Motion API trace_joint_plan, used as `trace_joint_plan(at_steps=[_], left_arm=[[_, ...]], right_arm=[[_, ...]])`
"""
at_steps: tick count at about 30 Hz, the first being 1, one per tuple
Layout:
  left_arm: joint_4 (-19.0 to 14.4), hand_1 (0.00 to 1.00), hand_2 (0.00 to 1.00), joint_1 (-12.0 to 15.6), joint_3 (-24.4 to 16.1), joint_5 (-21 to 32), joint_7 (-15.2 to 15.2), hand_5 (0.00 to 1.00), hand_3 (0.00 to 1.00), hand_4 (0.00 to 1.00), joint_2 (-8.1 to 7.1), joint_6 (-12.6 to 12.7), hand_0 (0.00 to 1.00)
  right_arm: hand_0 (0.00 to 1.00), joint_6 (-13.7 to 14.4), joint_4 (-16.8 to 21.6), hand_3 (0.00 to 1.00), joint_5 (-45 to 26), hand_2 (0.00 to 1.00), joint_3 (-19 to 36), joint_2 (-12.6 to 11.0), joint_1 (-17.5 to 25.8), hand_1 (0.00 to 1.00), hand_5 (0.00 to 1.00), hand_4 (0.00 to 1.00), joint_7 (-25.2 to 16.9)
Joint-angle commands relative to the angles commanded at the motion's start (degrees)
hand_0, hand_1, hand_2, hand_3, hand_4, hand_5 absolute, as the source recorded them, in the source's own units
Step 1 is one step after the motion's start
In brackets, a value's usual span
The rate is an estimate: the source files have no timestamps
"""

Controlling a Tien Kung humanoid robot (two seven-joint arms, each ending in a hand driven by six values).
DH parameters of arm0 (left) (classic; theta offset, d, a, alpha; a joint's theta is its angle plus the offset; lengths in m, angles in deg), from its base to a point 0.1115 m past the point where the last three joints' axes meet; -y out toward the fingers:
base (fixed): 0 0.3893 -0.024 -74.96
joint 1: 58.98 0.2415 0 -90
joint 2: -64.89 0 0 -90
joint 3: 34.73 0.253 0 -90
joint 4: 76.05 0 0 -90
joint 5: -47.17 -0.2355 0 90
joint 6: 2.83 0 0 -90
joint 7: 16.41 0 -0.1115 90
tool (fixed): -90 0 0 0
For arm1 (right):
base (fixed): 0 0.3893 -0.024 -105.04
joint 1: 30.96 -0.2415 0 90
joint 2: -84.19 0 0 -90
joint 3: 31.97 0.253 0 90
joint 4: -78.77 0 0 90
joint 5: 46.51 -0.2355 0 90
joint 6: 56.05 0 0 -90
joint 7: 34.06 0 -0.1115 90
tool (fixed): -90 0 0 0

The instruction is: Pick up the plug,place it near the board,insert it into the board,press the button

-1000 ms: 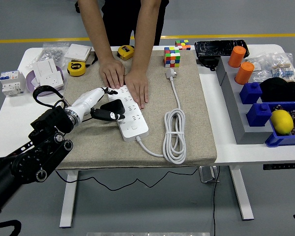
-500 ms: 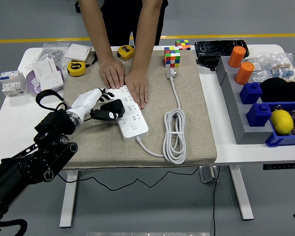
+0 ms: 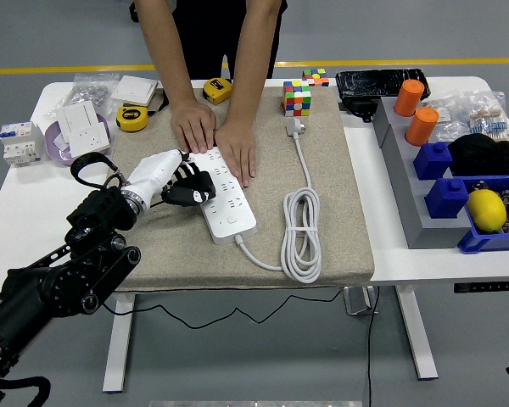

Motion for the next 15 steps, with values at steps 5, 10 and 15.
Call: trace_joint_plan(at_steps=[5, 10, 15], left_arm=[[-0.3, 0.180, 0.313, 0.3, -0.7, -0.4, 0.2, 0.386, 0.366, 0.765, 0.02, 0.2, 0.318], [-0.4, 0.180, 0.313, 0.5, -1.0, -0.6, 0.2, 0.386, 0.366, 0.765, -0.23, 0.1, 0.318], [-1.5, 0.172, 0.297, 1.2, -1.7, -0.8, 0.5, 0.382, 0.356, 0.763, -0.66, 0.3, 0.316]], right_arm=[[0.998, 0.0, 0.0, 0.748, -0.1, 0.736, 0.0, 0.0, 0.0, 0.835, 0.871, 0.998, 0.0], [0.998, 0.0, 0.0, 0.748, -0.2, 0.736, -0.1, 0.0, 0.0, 0.835, 0.871, 0.998, 0.0], [0.998, 0.1, 0.0, 0.748, -0.1, 0.737, 0.0, 0.0, 0.2, 0.835, 0.870, 0.998, 0.0]])
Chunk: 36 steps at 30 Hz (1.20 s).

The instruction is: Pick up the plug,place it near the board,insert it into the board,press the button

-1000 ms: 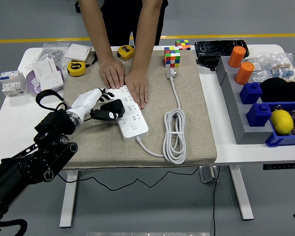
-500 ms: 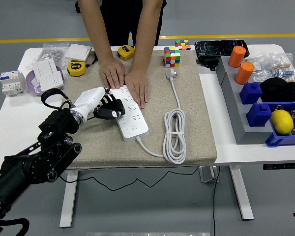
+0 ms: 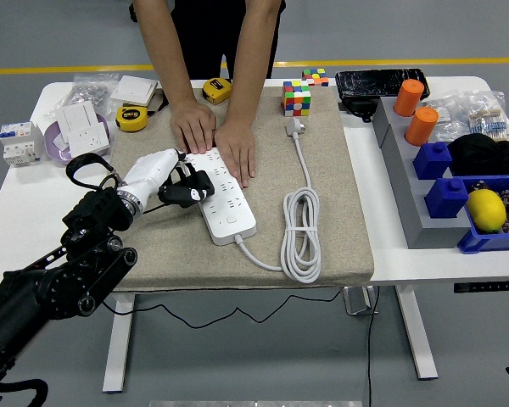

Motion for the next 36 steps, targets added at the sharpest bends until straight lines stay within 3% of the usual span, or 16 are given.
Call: trace_joint_plan(at_steps=[13, 19, 20, 25, 26, 28, 32, 33, 36], left_arm=[[-6.1, 0.166, 0.282, 1.7, -3.1, -1.3, -0.3, 0.383, 0.356, 0.768, -2.62, -0.3, 0.314], [-8.0, 0.166, 0.280, 2.4, -4.3, 0.6, 0.9, 0.382, 0.360, 0.769, -2.36, 0.4, 0.314], [-8.3, 0.294, 0.410, 2.6, -4.9, 2.2, 1.6, 0.671, 0.435, 0.932, -2.19, 0.5, 0.391], [-9.8, 0.294, 0.410, 3.0, -6.0, 12.6, 5.0, 0.671, 0.435, 0.932, -1.78, -0.6, 0.391], [-10.0, 0.949, 0.891, 2.9, -6.2, 14.4, 5.2, 0.998, 0.911, 0.998, -1.65, -1.0, 0.888], [-9.8, 0.949, 0.891, 2.6, -6.1, 16.1, 5.1, 0.998, 0.911, 0.998, -1.47, -1.7, 0.888], [-6.8, 0.949, 0.891, 0.9, -3.1, 13.8, 4.0, 0.998, 0.911, 0.998, -1.67, -3.0, 0.888], [-5.4, 0.998, 0.987, 0.4, -1.6, 13.2, 3.8, 0.863, 0.998, 0.998, -1.76, -3.2, 0.995], [-2.1, 0.998, 0.987, -0.4, 1.3, 11.3, 3.3, 0.863, 0.998, 0.998, -1.38, -3.0, 0.995]], right_arm=[[0.998, 0.0, 0.0, 0.749, 0.0, 0.737, 0.1, 0.0, 0.5, 0.836, 0.870, 0.998, 0.0], [0.998, 0.1, 0.0, 0.748, -0.3, 0.737, -0.1, 0.1, 0.4, 0.835, 0.870, 0.998, 0.0], [0.998, 0.1, 0.0, 0.748, -0.3, 0.736, -0.1, 0.1, 0.4, 0.835, 0.869, 0.998, 0.0], [0.998, 0.1, 0.0, 0.748, -0.2, 0.736, 0.0, 0.1, 0.5, 0.835, 0.869, 0.998, 0.2], [0.998, 0.1, 0.0, 0.747, -0.2, 0.737, 0.0, 0.1, 0.5, 0.835, 0.869, 0.998, 0.2], [0.998, 0.1, 0.0, 0.747, -0.2, 0.737, -0.1, 0.1, 0.5, 0.835, 0.869, 0.998, 0.1], [0.998, 0.1, 0.0, 0.747, -0.4, 0.737, -0.2, 0.1, 0.3, 0.835, 0.869, 0.998, 0.1], [0.998, 0.1, 0.0, 0.748, -0.4, 0.737, -0.2, 0.1, 0.2, 0.834, 0.870, 0.998, 0.1], [0.998, 0.1, 0.0, 0.748, -0.5, 0.737, -0.3, 0.1, 0.0, 0.834, 0.870, 0.998, 0.0]])
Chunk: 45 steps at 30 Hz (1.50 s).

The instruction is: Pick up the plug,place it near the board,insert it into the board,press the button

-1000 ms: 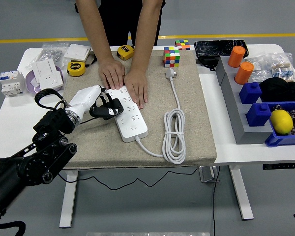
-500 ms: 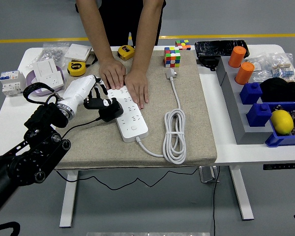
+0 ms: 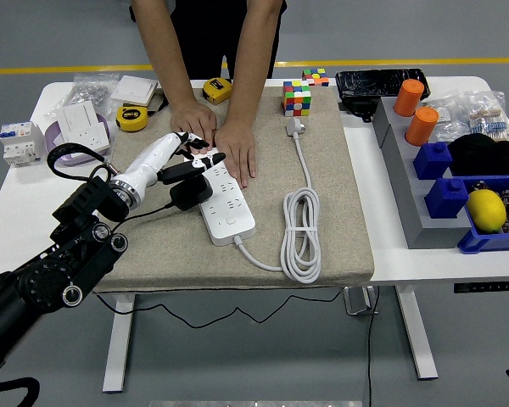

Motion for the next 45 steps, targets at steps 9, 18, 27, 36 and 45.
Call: trace_joint_plan(at_steps=[9, 18, 27, 36, 45], left_arm=[[4.8, 0.746, 0.679, -0.7, 4.9, -6.3, -0.1, 0.376, 0.739, 0.998, 0.68, 4.5, 0.733], [6.2, 0.597, 0.545, -1.1, 7.8, -10.5, -0.9, 0.262, 0.590, 0.998, 1.01, 7.1, 0.518], [6.4, 0.241, 0.418, -1.2, 7.7, -12.4, -0.7, 0.109, 0.521, 0.796, 1.18, 10.3, 0.260], [8.1, 0.163, 0.348, -1.2, 7.1, -13.0, -0.6, 0.097, 0.515, 0.759, 1.72, 11.4, 0.223], [7.9, 0.105, 0.225, -0.5, 4.6, -13.5, -0.6, 0.089, 0.479, 0.740, 1.78, 11.3, 0.204]], right_arm=[[0.998, -0.1, 0.0, 0.748, 0.3, 0.736, 0.4, -0.1, 0.0, 0.836, 0.870, 0.998, 0.1], [0.998, -0.1, 0.0, 0.749, 0.1, 0.736, 0.3, 0.0, -0.2, 0.836, 0.872, 0.998, 0.0], [0.998, -0.2, 0.0, 0.749, 0.5, 0.737, 0.5, -0.1, 0.1, 0.836, 0.873, 0.998, 0.0], [0.998, -0.2, 0.0, 0.749, 0.7, 0.737, 0.4, -0.1, 0.1, 0.836, 0.873, 0.998, 0.0], [0.998, -0.2, 0.0, 0.750, 0.7, 0.738, 0.3, -0.1, 0.3, 0.836, 0.872, 0.998, 0.0]])
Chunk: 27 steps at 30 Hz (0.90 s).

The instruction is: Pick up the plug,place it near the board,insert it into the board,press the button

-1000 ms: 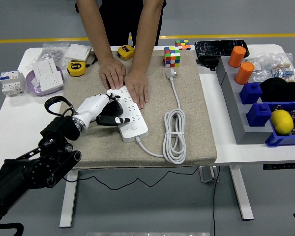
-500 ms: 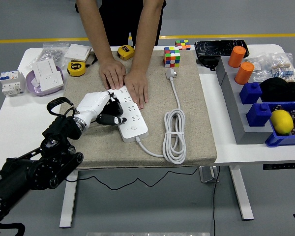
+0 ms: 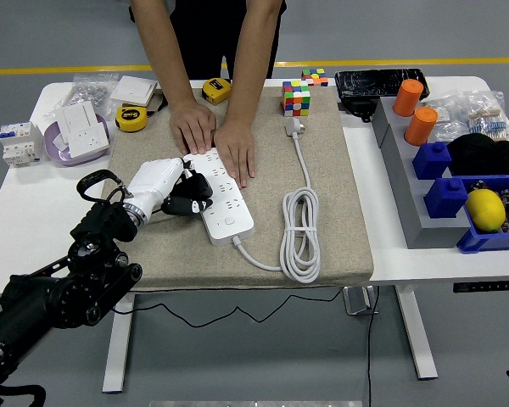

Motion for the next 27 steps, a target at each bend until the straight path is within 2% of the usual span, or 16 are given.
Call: trace_joint_plan(at_steps=[11, 14, 17, 20, 23, 24, 27], left_arm=[[-3.1, 0.104, 0.225, 1.0, -4.6, 0.4, 0.6, 0.086, 0.469, 0.733, -0.87, 0.1, 0.206], [-5.2, 0.107, 0.233, 2.1, -7.0, 1.4, 0.9, 0.090, 0.467, 0.729, -1.13, 0.2, 0.213], [-8.5, 0.107, 0.233, 4.1, -11.4, 1.0, 1.0, 0.090, 0.467, 0.729, -1.75, 0.9, 0.213], [-7.8, 0.125, 0.232, 4.8, -13.4, -0.2, 0.5, 0.095, 0.467, 0.728, -3.31, 0.6, 0.220], [-5.9, 0.125, 0.232, 4.9, -12.8, 0.5, 0.6, 0.095, 0.467, 0.728, -4.31, -0.2, 0.220], [-5.5, 0.231, 0.281, 5.0, -12.6, 0.9, 0.7, 0.131, 0.475, 0.730, -4.40, -0.4, 0.256], [-4.4, 0.231, 0.281, 5.1, -12.0, 2.4, 1.2, 0.131, 0.475, 0.730, -4.03, -1.0, 0.256]], right_arm=[[0.998, 0.1, 0.0, 0.750, -0.1, 0.739, 0.1, 0.1, -0.1, 0.836, 0.873, 0.998, 0.0], [0.998, 0.1, 0.0, 0.750, -0.4, 0.739, 0.1, 0.1, -0.3, 0.836, 0.872, 0.998, -0.1], [0.998, 0.2, 0.0, 0.750, -0.5, 0.739, 0.2, 0.2, -0.2, 0.836, 0.872, 0.998, -0.1], [0.998, 0.2, 0.0, 0.750, -0.5, 0.738, 0.4, 0.2, 0.1, 0.836, 0.874, 0.998, 0.1], [0.998, 0.2, 0.0, 0.750, -0.7, 0.738, 0.3, 0.2, 0.2, 0.836, 0.874, 0.998, 0.1], [0.998, 0.2, 0.0, 0.750, -0.7, 0.739, 0.3, 0.3, 0.1, 0.836, 0.873, 0.998, 0.1], [0.998, 0.3, 0.0, 0.750, -1.0, 0.739, 0.0, 0.3, -0.1, 0.836, 0.873, 0.998, 0.0]])
